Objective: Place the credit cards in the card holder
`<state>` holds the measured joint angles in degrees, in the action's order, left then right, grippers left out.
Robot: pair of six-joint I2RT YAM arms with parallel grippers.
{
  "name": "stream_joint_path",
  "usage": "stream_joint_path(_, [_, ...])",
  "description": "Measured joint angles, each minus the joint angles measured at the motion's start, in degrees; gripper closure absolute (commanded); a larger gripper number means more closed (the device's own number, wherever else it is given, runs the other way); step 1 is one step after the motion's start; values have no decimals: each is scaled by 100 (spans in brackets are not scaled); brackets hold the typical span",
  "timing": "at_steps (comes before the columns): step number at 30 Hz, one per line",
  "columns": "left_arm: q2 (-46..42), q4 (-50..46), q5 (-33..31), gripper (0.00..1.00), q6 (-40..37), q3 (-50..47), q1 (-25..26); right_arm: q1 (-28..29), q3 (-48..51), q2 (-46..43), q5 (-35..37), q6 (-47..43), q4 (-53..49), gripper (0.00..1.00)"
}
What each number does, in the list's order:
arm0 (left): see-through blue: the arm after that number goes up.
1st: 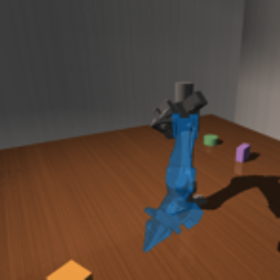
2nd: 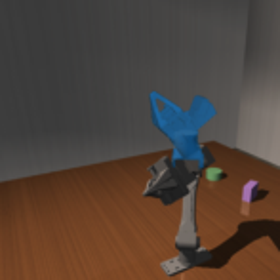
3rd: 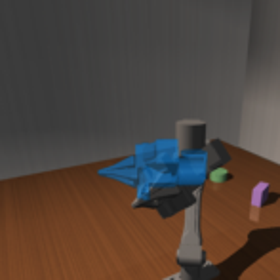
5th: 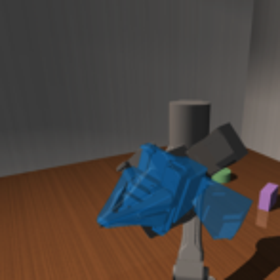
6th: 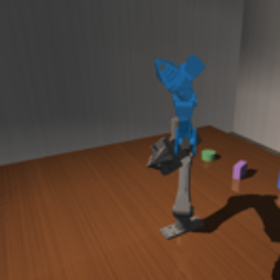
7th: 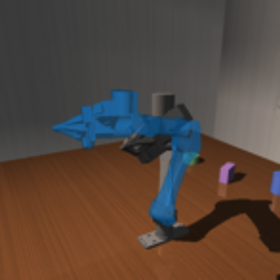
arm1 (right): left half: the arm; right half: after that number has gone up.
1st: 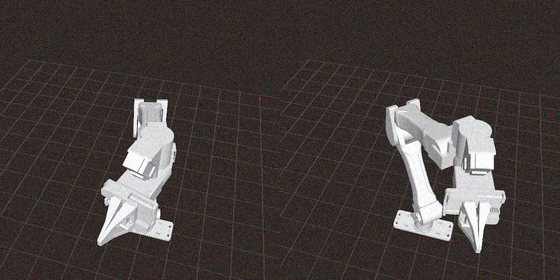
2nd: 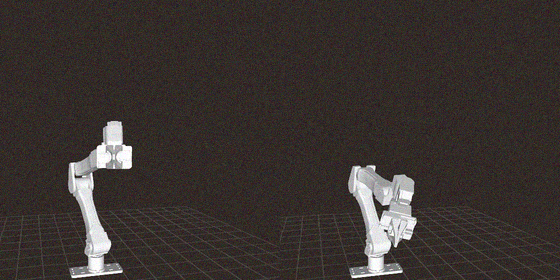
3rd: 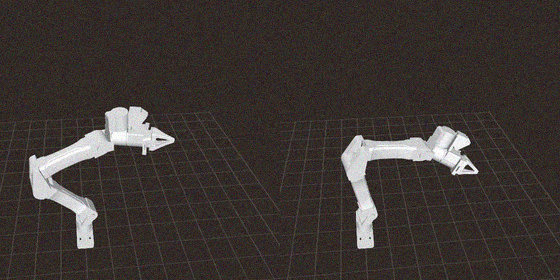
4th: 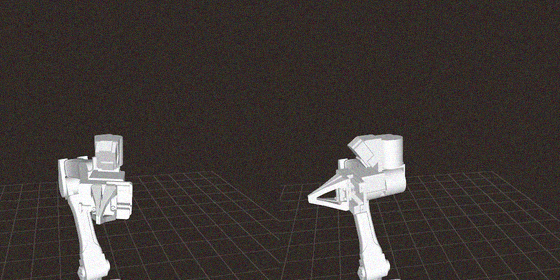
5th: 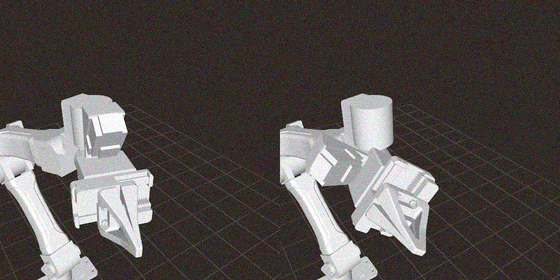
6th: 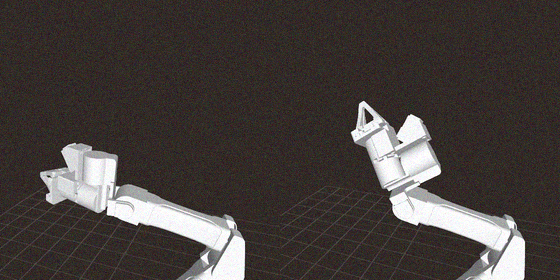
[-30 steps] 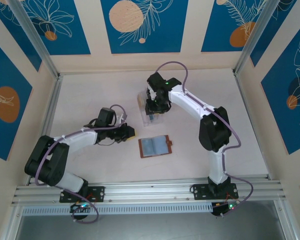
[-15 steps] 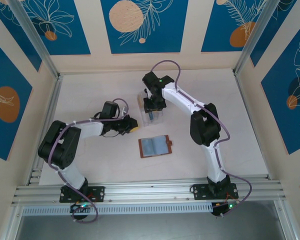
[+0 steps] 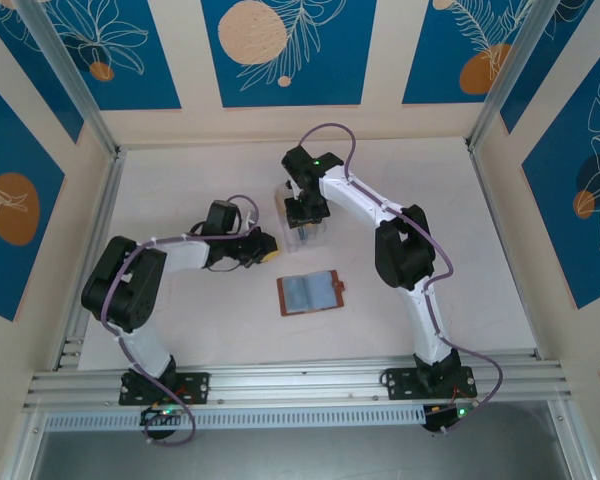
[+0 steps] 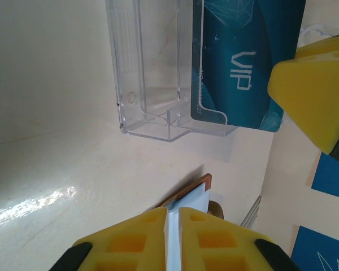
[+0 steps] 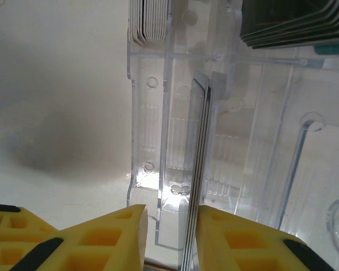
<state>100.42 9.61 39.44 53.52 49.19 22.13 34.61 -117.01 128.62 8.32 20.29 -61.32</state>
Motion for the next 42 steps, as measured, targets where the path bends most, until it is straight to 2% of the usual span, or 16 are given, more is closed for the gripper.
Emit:
stream_joint_path(12, [227,17,0,88,2,323,0,-52,-103,15,-557,-42,20,69])
stream_joint_path(25, [452,31,0,88,20,496,0,-98,-232,326,-623,-42,-9,69])
stream_joint_path(42, [785,26,0,88,20,750,0,-240,-256,350,-1228,-42,24,72])
